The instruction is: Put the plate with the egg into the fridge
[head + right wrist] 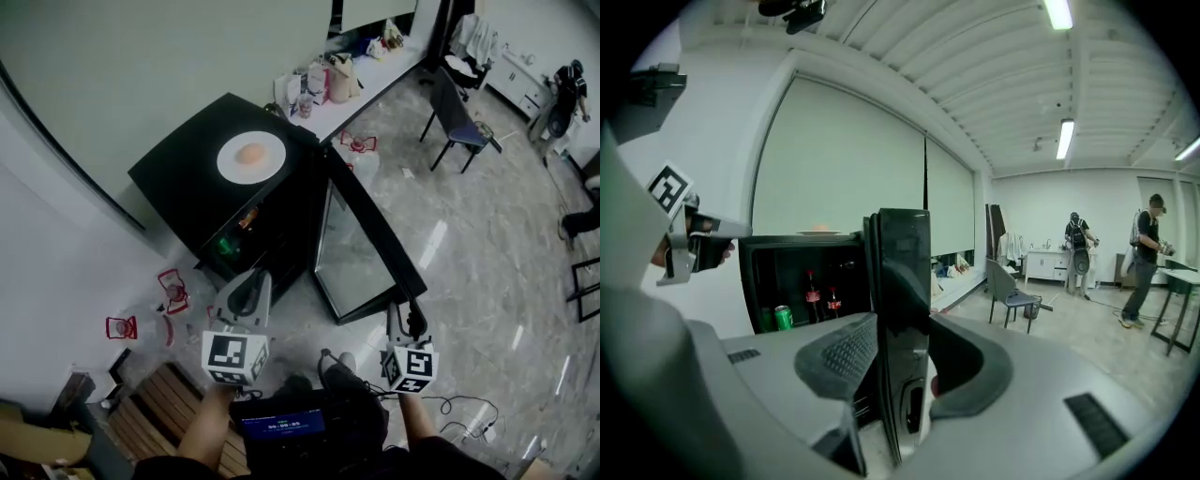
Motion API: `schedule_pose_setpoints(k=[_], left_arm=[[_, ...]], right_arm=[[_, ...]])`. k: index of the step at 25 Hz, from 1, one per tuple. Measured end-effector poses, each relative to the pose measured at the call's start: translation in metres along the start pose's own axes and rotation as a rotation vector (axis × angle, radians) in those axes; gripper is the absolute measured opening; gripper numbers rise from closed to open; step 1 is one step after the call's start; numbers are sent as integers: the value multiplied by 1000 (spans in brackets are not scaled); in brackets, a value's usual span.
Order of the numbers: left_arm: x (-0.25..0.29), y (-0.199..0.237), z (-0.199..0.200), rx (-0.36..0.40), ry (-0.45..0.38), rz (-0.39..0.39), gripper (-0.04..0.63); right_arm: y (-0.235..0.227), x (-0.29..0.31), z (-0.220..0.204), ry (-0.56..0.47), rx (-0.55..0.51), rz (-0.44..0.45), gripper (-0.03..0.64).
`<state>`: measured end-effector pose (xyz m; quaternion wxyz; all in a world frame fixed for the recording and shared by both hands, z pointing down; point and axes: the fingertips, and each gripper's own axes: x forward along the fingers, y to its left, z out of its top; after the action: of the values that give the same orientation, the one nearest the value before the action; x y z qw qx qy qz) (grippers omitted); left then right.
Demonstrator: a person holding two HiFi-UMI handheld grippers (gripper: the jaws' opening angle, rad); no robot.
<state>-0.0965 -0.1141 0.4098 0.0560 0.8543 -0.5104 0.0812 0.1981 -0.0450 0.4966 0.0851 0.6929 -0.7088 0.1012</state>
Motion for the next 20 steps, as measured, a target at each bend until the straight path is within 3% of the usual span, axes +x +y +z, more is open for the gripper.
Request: schedule_pose_setpoints(k=[2, 3, 5, 8, 12, 15, 18, 20], left_arm=[[8, 14, 28, 69, -10, 11, 38], [13, 21, 42, 153, -10, 29, 38], [26, 36, 63, 382, 8, 71, 38], [54, 61, 73, 723, 105, 100, 38], [96, 88, 67, 1096, 272, 50, 38], [117, 100, 51, 1239, 409, -33, 40], [127, 108, 35, 1315, 542, -102, 40], [132, 113, 31, 1346, 584, -112, 40]], right_arm=[[-7, 1, 1, -3, -10, 7, 178], [-10, 2, 2, -5, -14, 11, 178], [-16, 4, 4, -7, -20, 22, 178], [-27, 11, 6, -10, -28, 36, 178], [-47, 20, 6, -11, -25, 41, 176], [-62, 27, 7, -14, -24, 34, 170], [-75, 33, 11, -22, -12, 20, 157], [-83, 39, 14, -28, -4, 8, 149]])
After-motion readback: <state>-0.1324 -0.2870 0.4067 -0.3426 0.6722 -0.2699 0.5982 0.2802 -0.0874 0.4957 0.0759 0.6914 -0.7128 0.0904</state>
